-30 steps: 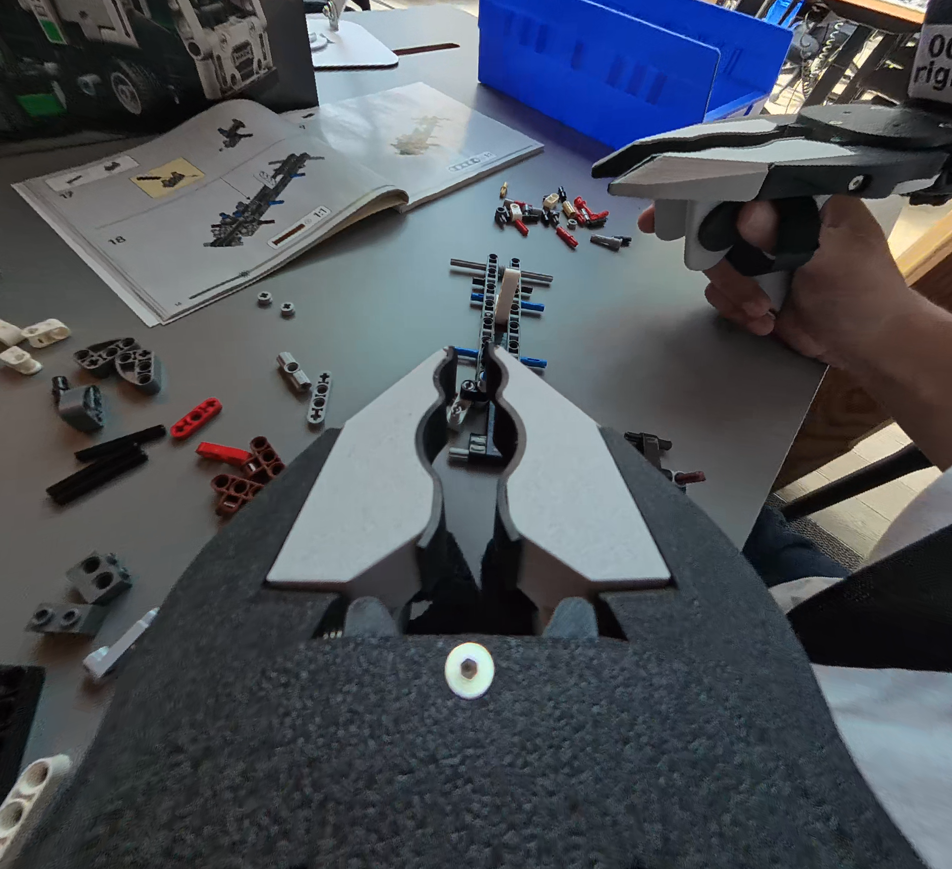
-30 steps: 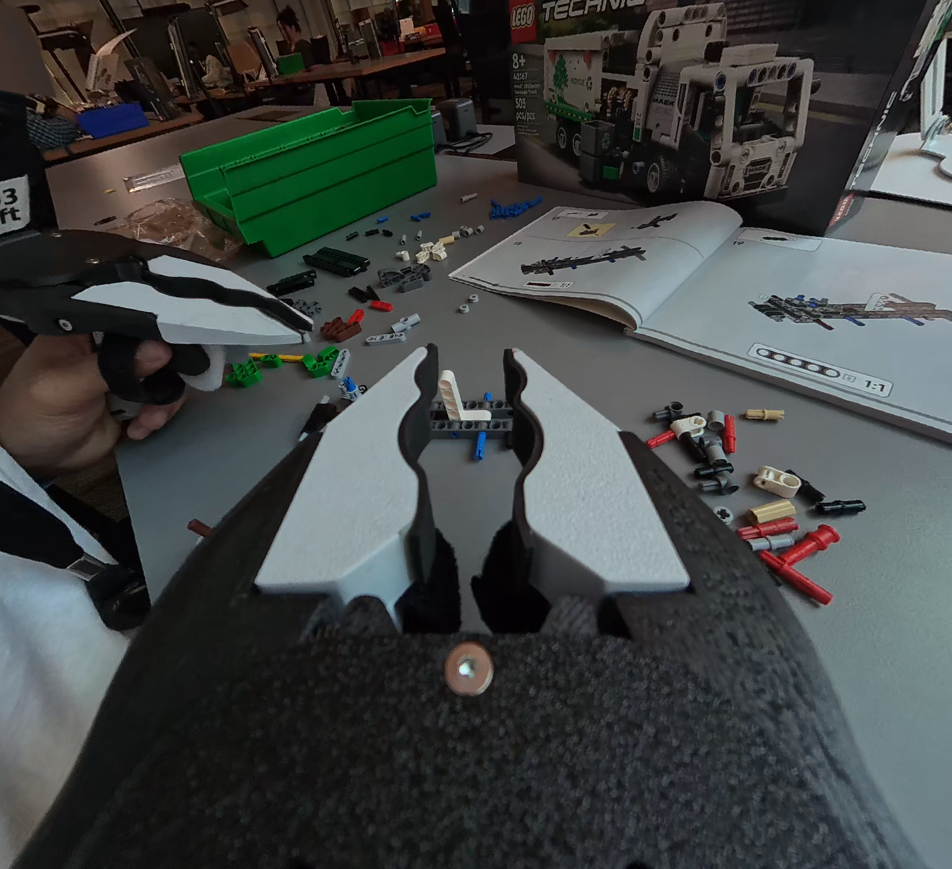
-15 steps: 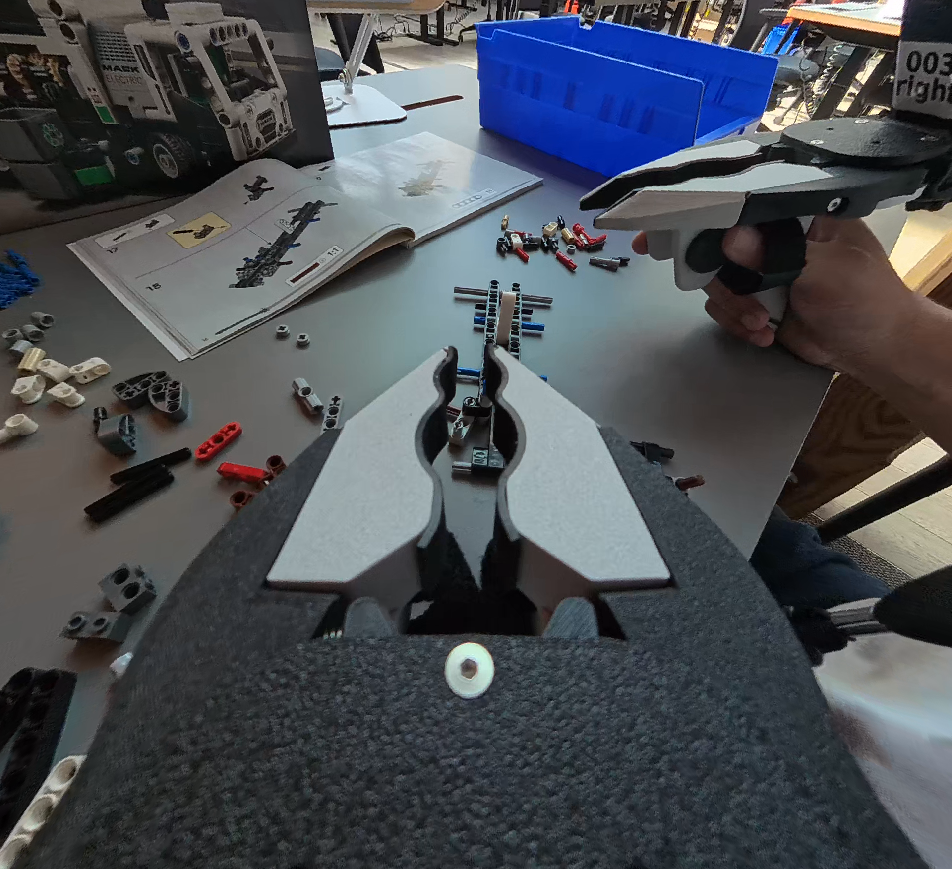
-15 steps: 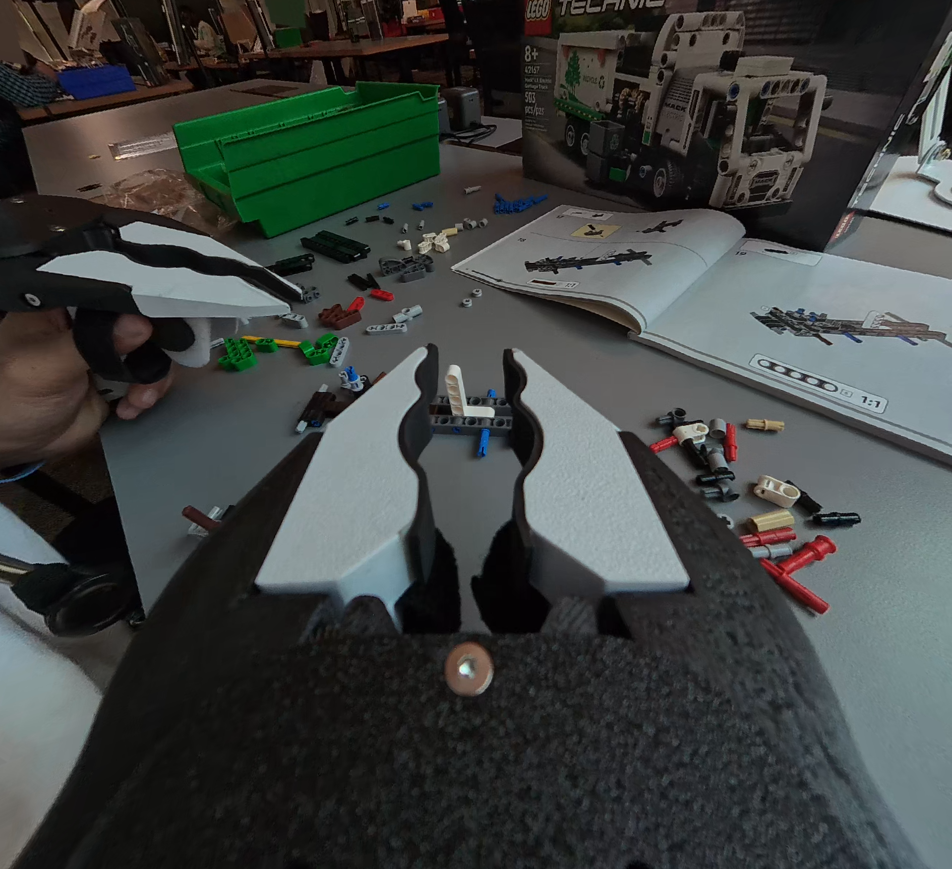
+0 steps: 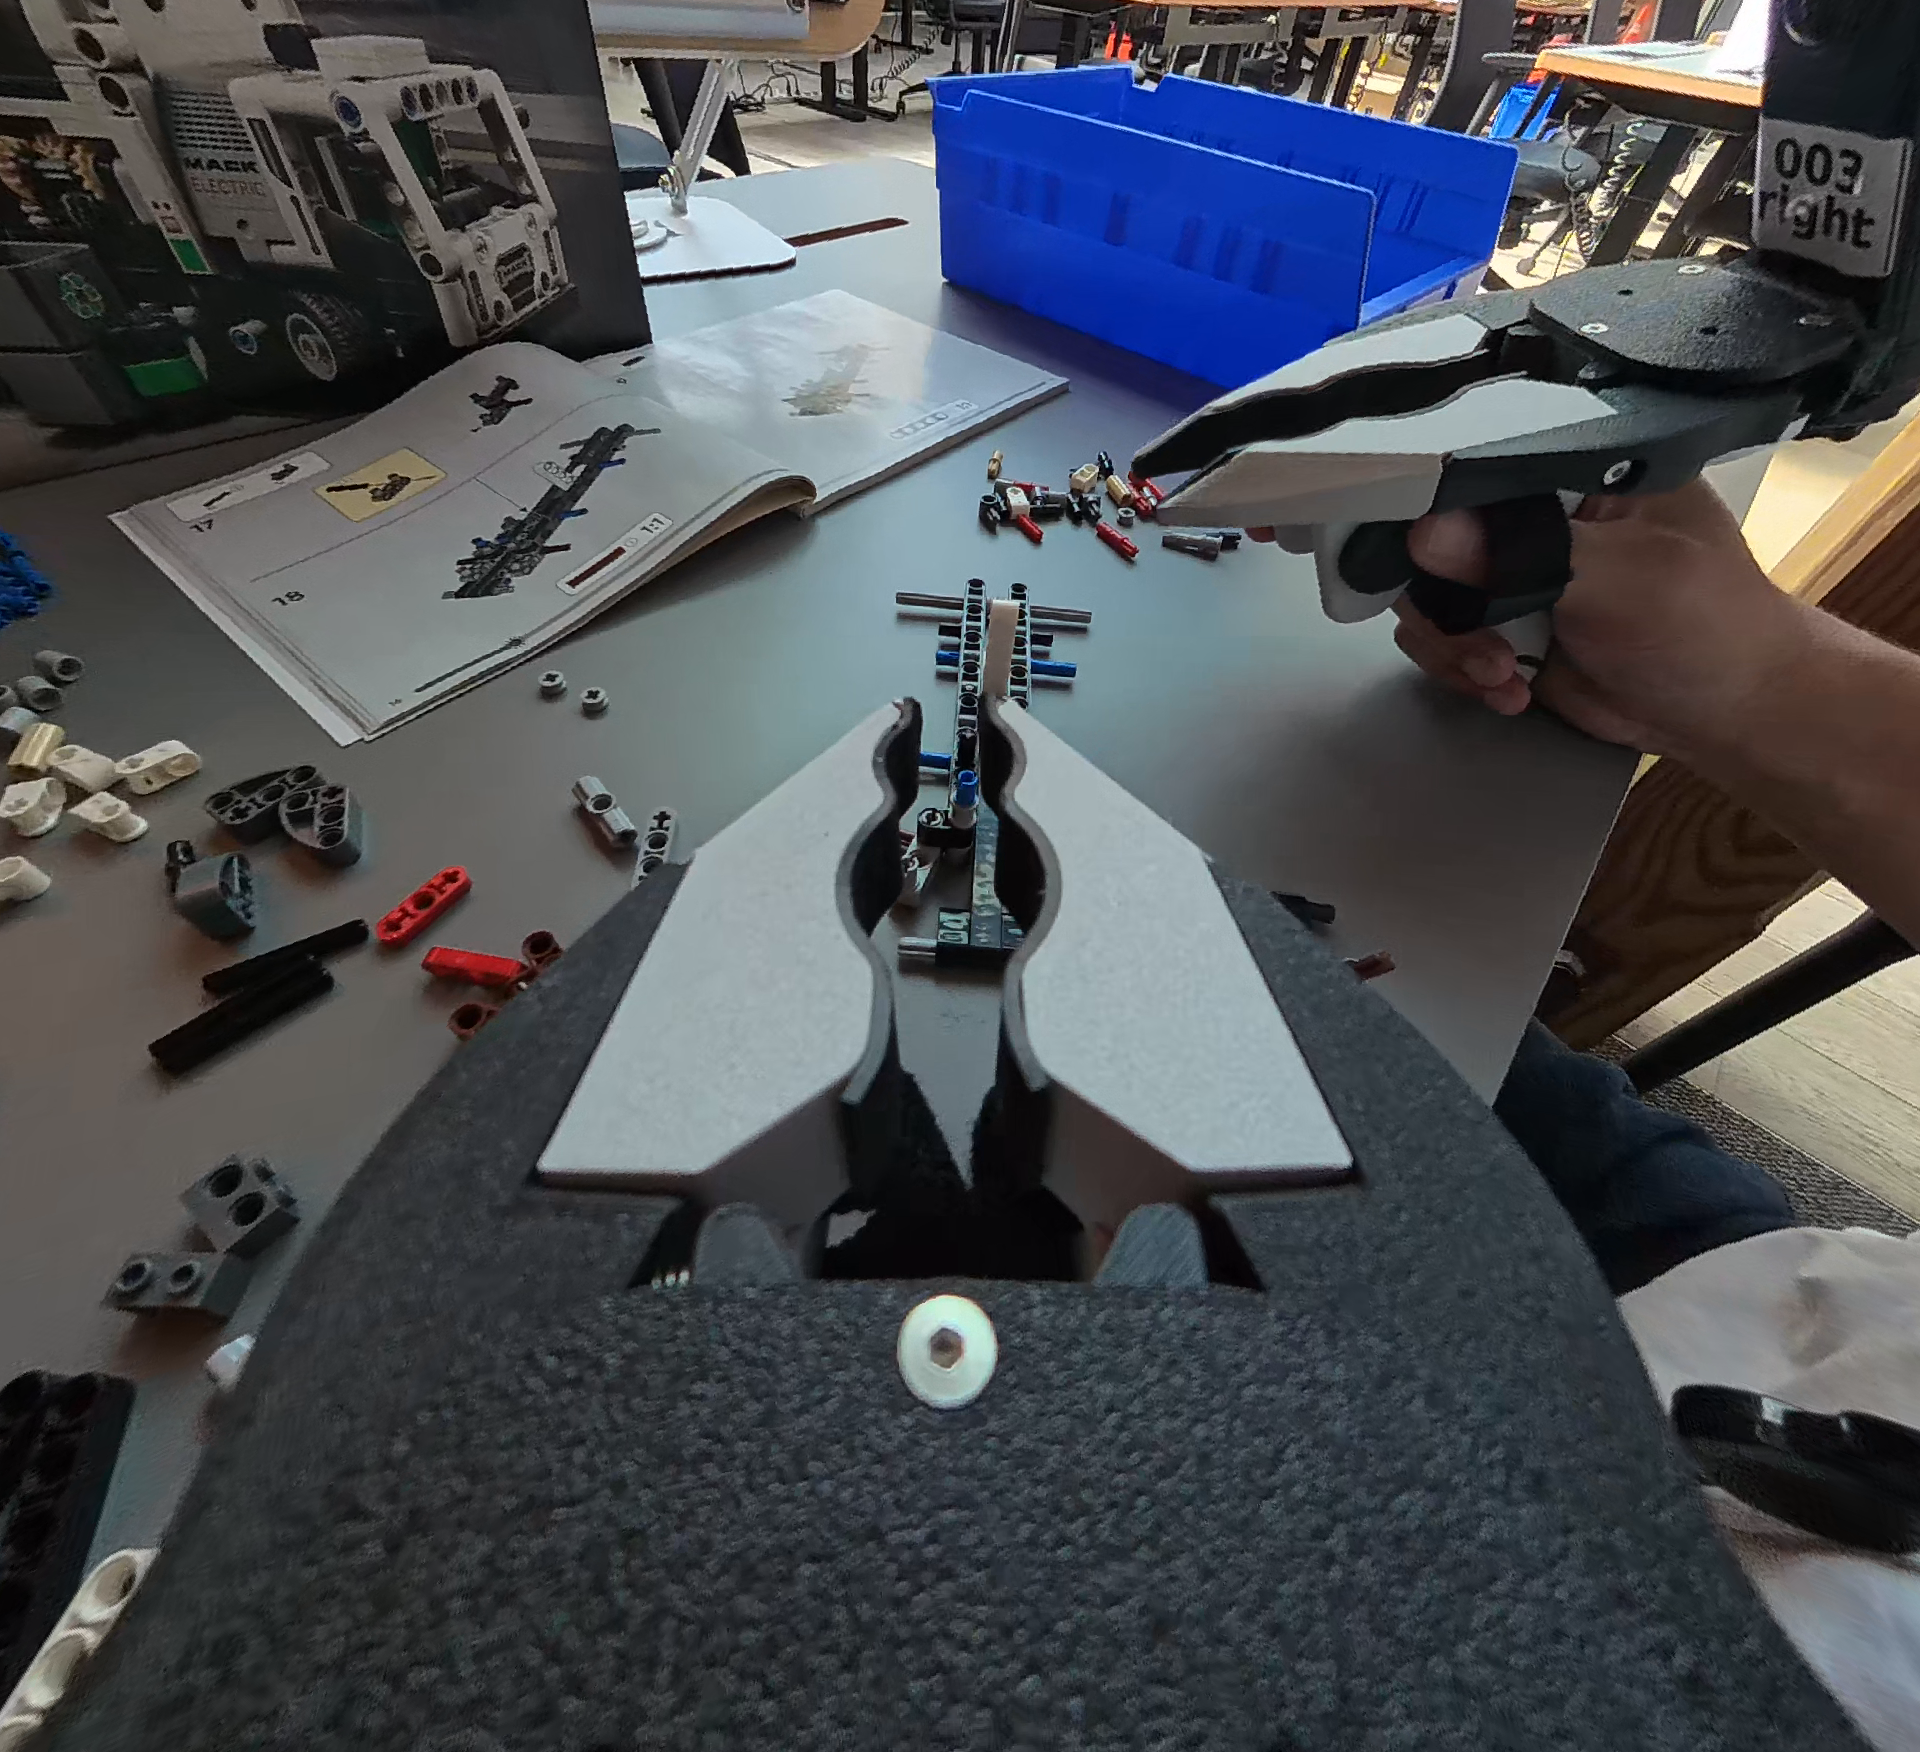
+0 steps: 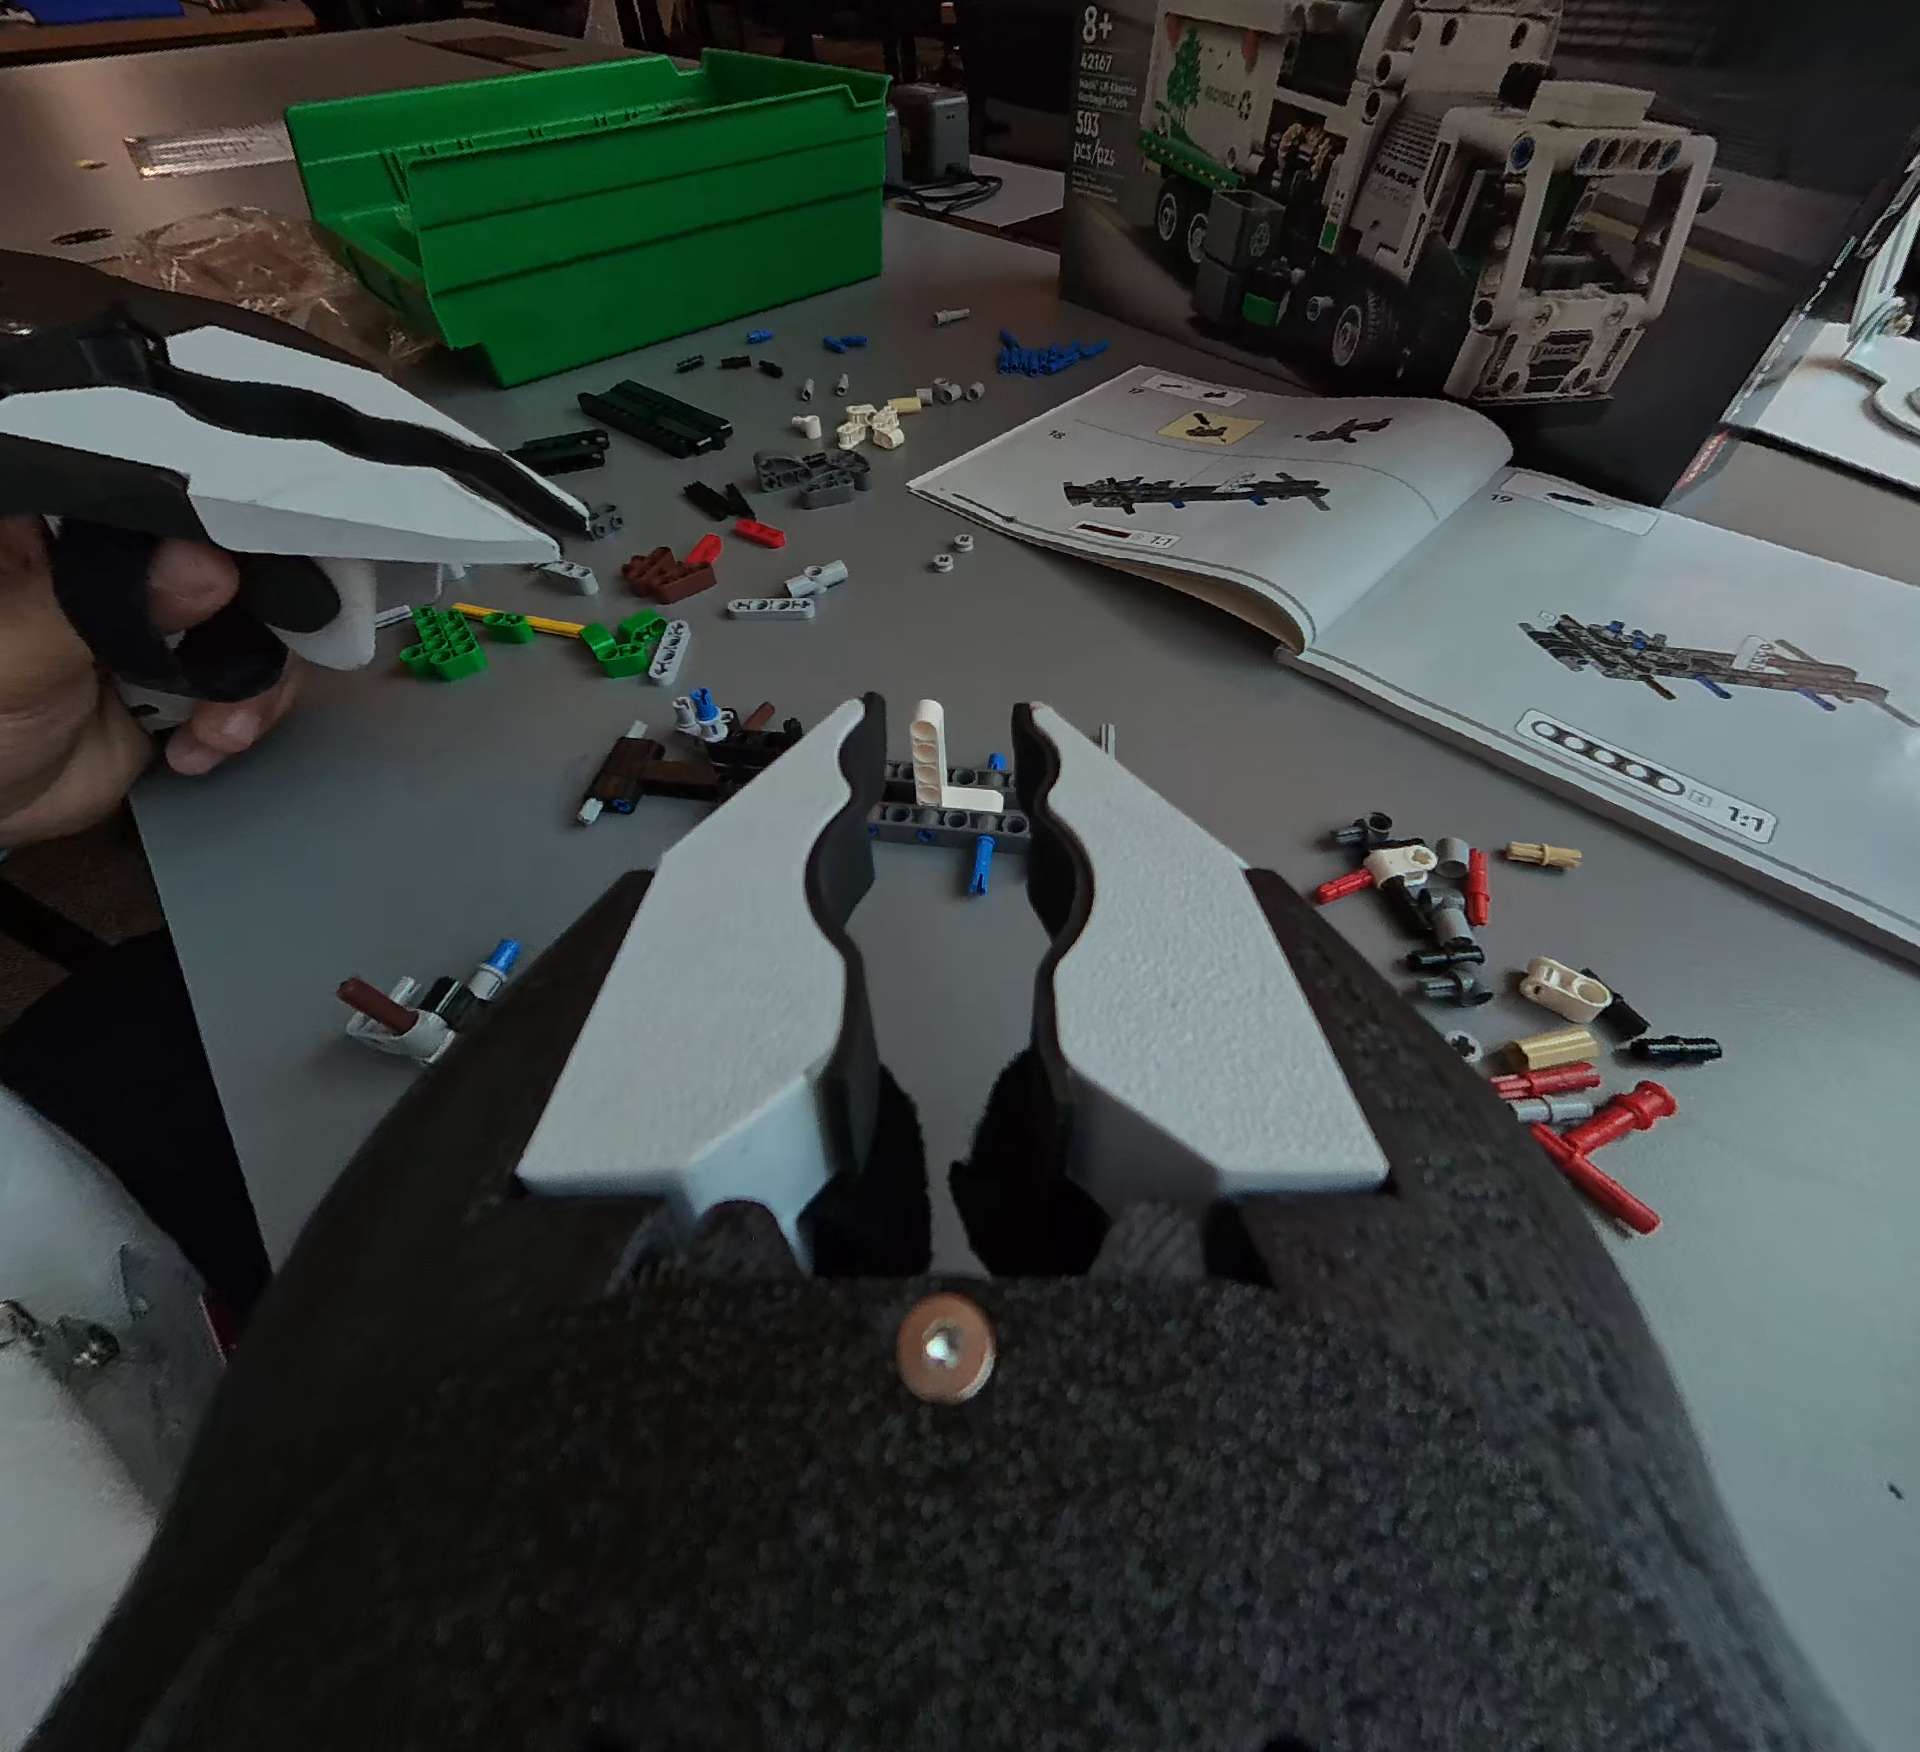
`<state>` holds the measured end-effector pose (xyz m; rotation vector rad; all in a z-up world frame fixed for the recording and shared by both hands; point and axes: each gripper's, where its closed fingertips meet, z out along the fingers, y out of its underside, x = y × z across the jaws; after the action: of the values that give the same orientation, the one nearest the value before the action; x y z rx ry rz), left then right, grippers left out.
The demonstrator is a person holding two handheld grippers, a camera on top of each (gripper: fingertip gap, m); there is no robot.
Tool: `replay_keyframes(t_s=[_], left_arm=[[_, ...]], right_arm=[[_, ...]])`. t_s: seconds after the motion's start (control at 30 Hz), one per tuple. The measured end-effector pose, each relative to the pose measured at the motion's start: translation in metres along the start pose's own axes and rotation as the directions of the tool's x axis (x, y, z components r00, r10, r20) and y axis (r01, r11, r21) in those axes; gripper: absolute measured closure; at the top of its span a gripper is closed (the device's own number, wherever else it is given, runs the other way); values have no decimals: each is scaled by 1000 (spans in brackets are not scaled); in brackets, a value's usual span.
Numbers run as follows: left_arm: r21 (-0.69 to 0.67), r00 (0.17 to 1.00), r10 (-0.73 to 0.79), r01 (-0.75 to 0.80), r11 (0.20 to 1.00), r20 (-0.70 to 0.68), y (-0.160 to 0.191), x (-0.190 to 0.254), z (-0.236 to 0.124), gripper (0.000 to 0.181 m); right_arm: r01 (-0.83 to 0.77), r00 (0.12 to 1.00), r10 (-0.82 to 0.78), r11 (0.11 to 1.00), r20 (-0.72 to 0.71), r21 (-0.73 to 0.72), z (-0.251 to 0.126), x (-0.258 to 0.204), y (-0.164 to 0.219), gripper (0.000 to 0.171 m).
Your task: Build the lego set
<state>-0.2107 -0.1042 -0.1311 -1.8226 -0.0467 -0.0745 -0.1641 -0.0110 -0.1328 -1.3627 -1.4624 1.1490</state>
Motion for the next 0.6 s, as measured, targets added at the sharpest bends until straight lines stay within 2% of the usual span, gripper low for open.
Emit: replay_keyframes(t_s=[0.37,0.43,0.5,0.6], left_arm=[[-47,1000,-5,6,999,11,6,-2,5,171],[-138,999,-31,31,990,9,18,-3,11,166],[-228,998,-54,52,972,-6,31,-2,18,149],[-267,1000,-20,15,963,-15,36,-2,24,145]], right_arm=[[-30,999,30,999,15,19,-2,1,-2,150],[-24,1000,24,1000,13,17,-2,1,-2,150],[-17,1000,16,1000,14,11,-1,0,-1,150],[-9,1000,9,1000,16,2,0,-1,0,150]])
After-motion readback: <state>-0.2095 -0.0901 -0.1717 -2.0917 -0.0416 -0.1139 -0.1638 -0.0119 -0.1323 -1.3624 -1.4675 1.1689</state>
